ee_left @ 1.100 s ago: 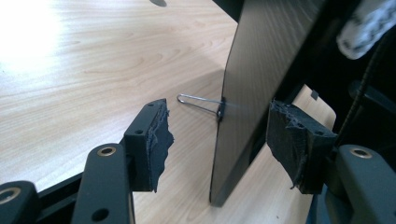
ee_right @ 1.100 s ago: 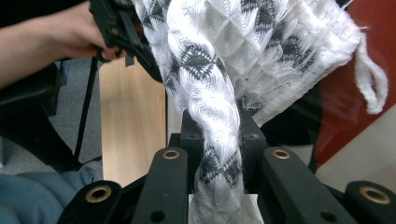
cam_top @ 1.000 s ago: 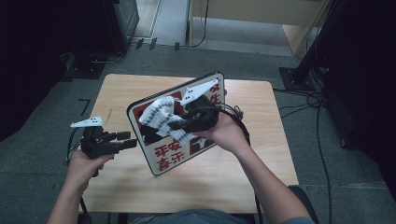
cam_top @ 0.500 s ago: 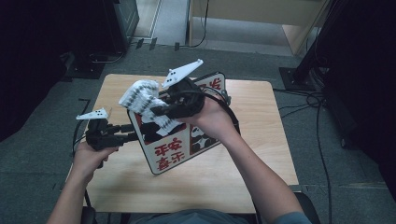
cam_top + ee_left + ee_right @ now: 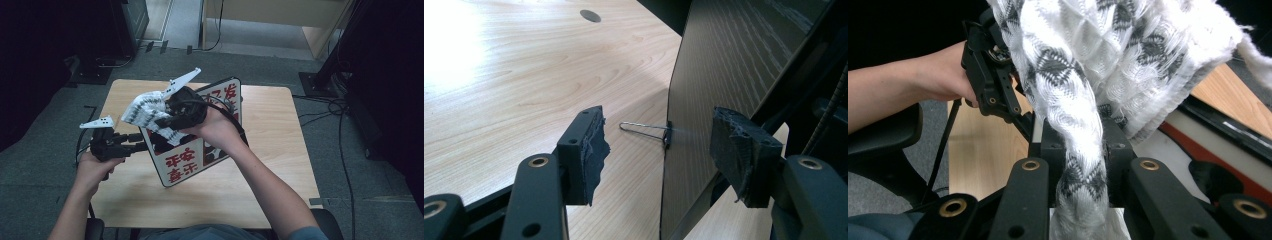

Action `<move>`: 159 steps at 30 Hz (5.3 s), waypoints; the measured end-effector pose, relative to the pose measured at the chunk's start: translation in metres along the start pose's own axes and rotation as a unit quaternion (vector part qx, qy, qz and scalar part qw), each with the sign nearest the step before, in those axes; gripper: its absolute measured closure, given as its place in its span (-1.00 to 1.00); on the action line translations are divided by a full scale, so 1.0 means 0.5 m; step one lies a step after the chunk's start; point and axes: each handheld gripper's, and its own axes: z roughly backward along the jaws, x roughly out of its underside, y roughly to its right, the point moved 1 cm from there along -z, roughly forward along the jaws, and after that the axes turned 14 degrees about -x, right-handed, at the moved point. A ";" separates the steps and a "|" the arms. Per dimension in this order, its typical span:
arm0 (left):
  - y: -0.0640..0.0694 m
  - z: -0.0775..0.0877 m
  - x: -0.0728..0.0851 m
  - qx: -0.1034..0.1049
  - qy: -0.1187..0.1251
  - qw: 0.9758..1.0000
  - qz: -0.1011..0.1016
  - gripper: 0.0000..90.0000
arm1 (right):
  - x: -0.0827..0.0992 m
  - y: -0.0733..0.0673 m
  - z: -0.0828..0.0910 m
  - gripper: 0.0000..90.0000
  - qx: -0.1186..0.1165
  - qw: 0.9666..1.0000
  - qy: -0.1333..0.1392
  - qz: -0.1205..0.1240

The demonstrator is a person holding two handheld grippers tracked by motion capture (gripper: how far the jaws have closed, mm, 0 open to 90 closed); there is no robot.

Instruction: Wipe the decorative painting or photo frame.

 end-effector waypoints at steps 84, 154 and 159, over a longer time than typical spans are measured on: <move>0.003 -0.001 0.014 0.001 -0.006 1.000 0.003 -0.06 | 0.139 0.020 -0.096 0.72 -0.039 0.998 -0.041 -0.032; 0.018 -0.008 0.021 0.005 -0.017 1.000 -0.010 -0.05 | 0.303 0.026 -0.181 0.70 -0.056 0.995 -0.073 -0.050; 0.018 -0.009 0.021 0.005 -0.017 1.000 -0.010 -0.05 | 0.320 0.028 -0.195 0.70 -0.060 0.993 -0.078 -0.058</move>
